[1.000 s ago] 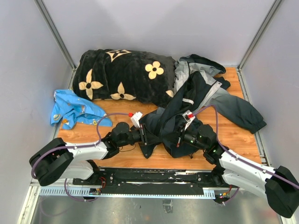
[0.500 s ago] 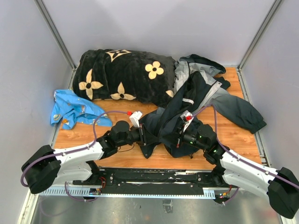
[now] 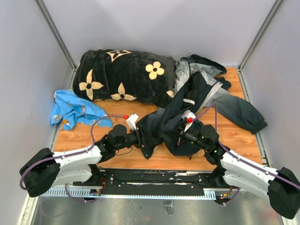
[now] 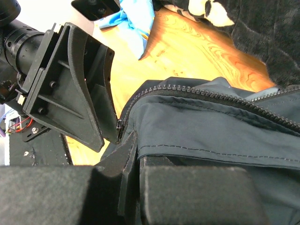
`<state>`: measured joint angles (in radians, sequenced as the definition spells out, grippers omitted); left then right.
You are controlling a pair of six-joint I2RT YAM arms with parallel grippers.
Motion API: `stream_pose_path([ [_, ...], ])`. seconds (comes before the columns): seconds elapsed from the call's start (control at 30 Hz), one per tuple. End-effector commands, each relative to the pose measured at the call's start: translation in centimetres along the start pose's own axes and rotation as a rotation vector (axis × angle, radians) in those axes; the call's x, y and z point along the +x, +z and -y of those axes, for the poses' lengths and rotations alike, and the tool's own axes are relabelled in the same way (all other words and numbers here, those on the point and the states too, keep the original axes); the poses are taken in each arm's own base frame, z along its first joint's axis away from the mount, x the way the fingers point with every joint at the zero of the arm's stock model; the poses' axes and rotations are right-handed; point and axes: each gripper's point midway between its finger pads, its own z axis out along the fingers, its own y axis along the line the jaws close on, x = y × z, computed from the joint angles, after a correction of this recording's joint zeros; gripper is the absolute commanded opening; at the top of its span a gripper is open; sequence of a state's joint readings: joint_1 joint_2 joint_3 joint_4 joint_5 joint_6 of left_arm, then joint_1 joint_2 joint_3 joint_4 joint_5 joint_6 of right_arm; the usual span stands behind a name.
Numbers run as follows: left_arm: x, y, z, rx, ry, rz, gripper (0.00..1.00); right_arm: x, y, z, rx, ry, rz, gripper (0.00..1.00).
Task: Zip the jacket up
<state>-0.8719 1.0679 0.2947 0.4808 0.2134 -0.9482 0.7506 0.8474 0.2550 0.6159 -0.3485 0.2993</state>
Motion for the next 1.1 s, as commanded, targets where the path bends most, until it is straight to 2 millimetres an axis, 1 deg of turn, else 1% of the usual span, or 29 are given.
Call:
stream_pose_path([
  [0.0, -1.7, -0.1, 1.3, 0.057, -0.033, 0.087, 0.44, -1.8, 0.1, 0.3, 0.0, -0.107, 0.073, 0.01],
  [0.13, -2.3, 0.0, 2.0, 0.091, -0.065, 0.124, 0.45, -1.9, 0.1, 0.4, 0.007, -0.123, 0.077, 0.01],
  [0.3, -3.1, 0.5, 2.8, 0.115, -0.058, 0.144, 0.45, -1.8, 0.1, 0.3, -0.002, -0.123, 0.072, 0.01],
  [0.5, -3.5, 1.4, 2.9, 0.108, -0.052, 0.142, 0.43, -1.9, 0.1, 0.1, -0.015, -0.122, 0.079, 0.01],
  [0.9, -3.9, 1.8, 3.3, 0.123, -0.041, 0.155, 0.28, -2.0, 0.4, -0.2, -0.035, -0.127, 0.08, 0.01],
  [1.0, -3.8, 1.9, 3.2, 0.121, -0.036, 0.149, 0.21, -2.0, 0.3, -0.2, -0.034, -0.127, 0.08, 0.01],
  [1.07, -3.6, 2.0, 3.2, 0.122, -0.034, 0.139, 0.13, -2.1, 0.3, -0.1, -0.027, -0.128, 0.084, 0.01],
])
